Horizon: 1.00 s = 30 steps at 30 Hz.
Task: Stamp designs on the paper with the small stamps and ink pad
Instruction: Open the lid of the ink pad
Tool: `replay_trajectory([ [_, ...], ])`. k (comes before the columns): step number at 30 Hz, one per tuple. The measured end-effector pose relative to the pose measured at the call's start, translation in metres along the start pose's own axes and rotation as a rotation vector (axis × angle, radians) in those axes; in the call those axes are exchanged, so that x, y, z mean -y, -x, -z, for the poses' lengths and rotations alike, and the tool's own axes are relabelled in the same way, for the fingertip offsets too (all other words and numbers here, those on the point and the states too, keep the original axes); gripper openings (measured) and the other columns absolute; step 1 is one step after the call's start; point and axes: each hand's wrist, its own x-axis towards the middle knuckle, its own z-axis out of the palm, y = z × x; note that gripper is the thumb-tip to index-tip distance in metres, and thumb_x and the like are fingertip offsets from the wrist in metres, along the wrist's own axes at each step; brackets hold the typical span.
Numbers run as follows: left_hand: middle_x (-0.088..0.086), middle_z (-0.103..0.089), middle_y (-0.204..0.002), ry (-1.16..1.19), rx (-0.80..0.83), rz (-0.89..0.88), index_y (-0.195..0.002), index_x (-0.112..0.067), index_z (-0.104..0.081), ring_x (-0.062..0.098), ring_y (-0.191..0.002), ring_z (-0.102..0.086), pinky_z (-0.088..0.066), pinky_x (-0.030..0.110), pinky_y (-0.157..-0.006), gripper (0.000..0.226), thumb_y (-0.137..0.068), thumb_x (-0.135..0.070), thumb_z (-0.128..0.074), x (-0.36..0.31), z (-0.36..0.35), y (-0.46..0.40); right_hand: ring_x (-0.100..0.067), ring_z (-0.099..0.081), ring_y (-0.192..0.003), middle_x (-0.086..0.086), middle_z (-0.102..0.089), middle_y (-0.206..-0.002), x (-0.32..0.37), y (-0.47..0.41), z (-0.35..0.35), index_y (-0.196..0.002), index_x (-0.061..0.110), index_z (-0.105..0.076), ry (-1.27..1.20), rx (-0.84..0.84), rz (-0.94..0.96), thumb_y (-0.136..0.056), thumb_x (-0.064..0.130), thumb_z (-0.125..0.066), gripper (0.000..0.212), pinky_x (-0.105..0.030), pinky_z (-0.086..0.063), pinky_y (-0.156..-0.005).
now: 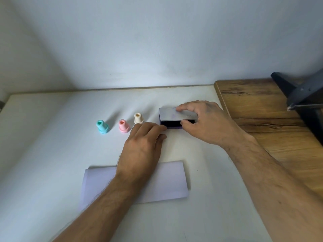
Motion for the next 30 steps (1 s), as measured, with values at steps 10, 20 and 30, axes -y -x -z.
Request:
replay_trajectory([
  [10,0.004,-0.077,-0.101,-0.026,0.018,-0.015,-0.11,-0.01,-0.077,0.029,-0.084,-0.066,-0.053,0.03,-0.074,0.024,-0.086,-0.01,-0.074,-0.001,0.002,0.0,-0.004,-0.051,-0.099,0.01,-0.056,-0.114,0.004,-0.003,0.004,-0.122,0.034,-0.06,-0.012,-0.087,0.018,-0.088,0.013,-0.049,0.042,-0.023,-0.043,-0.088],
  [20,0.004,-0.076,-0.1,-0.041,0.04,-0.013,-0.111,-0.01,-0.077,0.026,-0.087,-0.067,-0.055,0.031,-0.076,0.024,-0.088,-0.013,-0.073,0.0,0.001,-0.001,-0.017,-0.056,-0.092,-0.001,-0.067,-0.106,0.009,-0.027,0.011,-0.11,0.023,-0.066,0.058,-0.187,0.033,-0.093,0.009,-0.05,0.028,-0.025,-0.047,-0.079],
  [30,0.001,-0.076,-0.095,-0.065,-0.023,-0.032,-0.108,-0.011,-0.078,0.026,-0.083,-0.066,-0.05,0.029,-0.072,0.023,-0.085,-0.012,-0.074,0.003,-0.004,0.0,-0.02,-0.053,-0.088,0.0,-0.051,-0.093,0.008,-0.063,0.012,-0.12,0.026,-0.052,0.038,-0.061,-0.018,-0.082,-0.006,-0.047,0.05,-0.024,-0.038,-0.063],
])
